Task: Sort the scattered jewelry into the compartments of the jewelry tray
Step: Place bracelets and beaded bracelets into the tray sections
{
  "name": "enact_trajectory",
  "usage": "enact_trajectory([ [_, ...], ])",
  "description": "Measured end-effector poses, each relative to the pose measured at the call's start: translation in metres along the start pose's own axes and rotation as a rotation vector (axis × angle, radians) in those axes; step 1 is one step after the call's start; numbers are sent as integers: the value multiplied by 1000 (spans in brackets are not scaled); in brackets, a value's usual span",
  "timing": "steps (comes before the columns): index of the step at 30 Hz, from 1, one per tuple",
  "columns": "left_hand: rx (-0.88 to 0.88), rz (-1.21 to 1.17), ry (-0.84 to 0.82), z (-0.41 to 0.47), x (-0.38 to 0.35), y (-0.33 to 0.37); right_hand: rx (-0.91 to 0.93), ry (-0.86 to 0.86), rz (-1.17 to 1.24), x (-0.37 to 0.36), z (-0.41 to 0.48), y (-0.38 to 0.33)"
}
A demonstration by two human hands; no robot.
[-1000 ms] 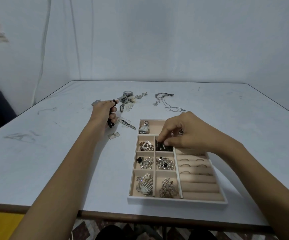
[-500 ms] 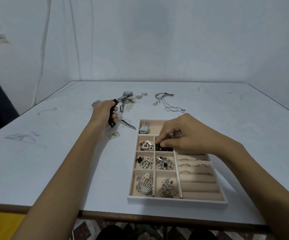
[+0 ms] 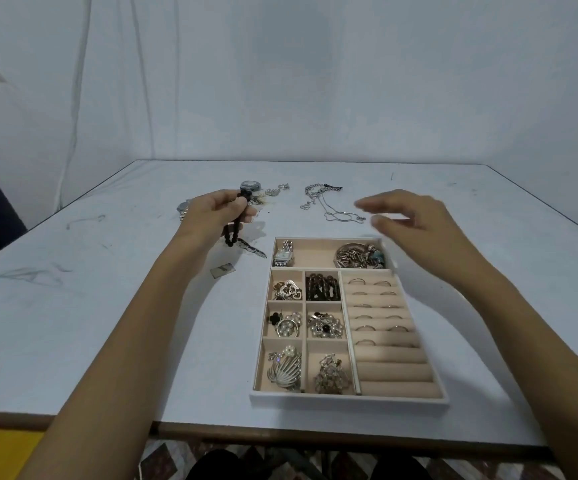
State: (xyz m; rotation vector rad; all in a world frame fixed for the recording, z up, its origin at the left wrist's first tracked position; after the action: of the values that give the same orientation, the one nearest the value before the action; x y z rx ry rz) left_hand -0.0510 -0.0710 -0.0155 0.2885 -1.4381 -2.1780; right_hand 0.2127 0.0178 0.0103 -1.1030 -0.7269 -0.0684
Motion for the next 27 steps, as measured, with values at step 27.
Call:
enact_trajectory([
  [27,22,25,-635,-31,-29,38,-265,-58,-777,-23,4,74],
])
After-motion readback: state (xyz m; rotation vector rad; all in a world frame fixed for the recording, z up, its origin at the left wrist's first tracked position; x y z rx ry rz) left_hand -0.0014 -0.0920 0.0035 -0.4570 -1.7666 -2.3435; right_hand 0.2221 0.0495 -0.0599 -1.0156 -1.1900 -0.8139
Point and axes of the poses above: each hand's wrist, its own z-axis towards the middle knuckle, its own x-axis out of the back of the hand, y = z × x, the point moved 4 cm from there along z, towards the middle knuckle, and after that the axes turned 14 degrees about -x, right-handed, at the moved point
